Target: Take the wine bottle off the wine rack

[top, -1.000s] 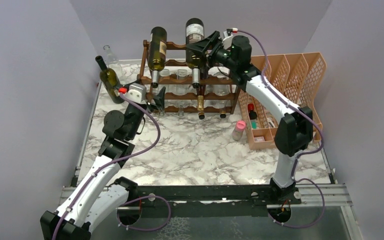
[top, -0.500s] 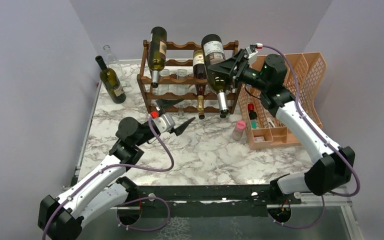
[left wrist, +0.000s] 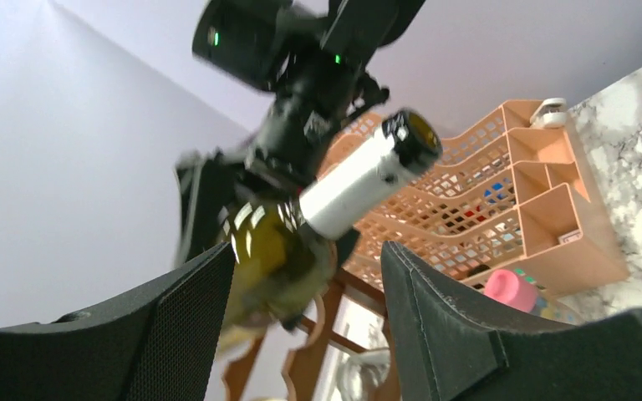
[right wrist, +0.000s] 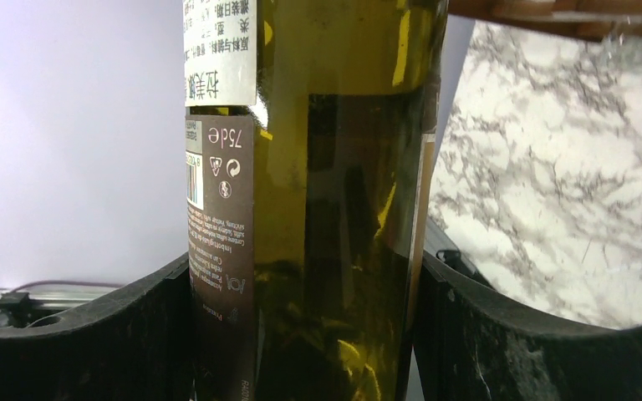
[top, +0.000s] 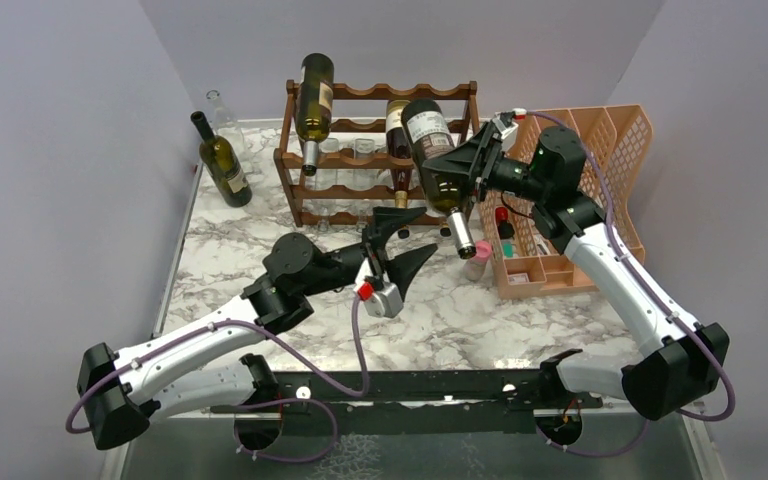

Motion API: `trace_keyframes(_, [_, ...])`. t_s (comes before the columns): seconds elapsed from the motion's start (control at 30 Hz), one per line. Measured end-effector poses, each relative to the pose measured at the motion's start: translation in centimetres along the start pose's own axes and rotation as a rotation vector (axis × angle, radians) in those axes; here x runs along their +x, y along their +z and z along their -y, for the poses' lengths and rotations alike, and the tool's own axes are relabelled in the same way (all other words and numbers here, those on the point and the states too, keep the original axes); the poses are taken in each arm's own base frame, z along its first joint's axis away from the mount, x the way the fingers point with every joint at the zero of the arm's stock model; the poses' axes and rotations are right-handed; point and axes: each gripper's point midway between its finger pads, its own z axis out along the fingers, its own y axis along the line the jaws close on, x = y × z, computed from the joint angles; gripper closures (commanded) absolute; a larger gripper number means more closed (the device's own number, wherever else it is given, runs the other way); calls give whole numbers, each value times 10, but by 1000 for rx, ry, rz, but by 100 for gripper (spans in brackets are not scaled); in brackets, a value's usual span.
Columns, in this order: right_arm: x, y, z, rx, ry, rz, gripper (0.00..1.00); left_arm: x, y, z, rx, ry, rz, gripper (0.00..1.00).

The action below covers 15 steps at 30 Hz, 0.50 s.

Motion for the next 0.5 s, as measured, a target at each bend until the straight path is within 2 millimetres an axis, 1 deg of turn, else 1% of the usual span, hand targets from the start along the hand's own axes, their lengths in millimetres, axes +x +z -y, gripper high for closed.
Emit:
trace_keyframes(0.07, [5, 0, 11, 17, 41, -20, 55, -7, 10, 3, 17, 64, 16, 28])
trace_keyframes(0.13, [10, 0, 20, 34, 77, -35, 55, -9, 21, 9, 42, 130, 17, 28])
trace_keyframes(0.23, [13, 0, 25, 42, 112, -47, 55, -3, 36, 20, 97, 225, -11, 28])
trace_keyframes(0.33, [15, 0, 27, 45, 137, -54, 55, 4, 49, 27, 145, 316, -44, 28])
trace_keyframes(0.5, [19, -1, 26, 41, 154, -76, 55, 17, 64, 30, 186, 438, -81, 38])
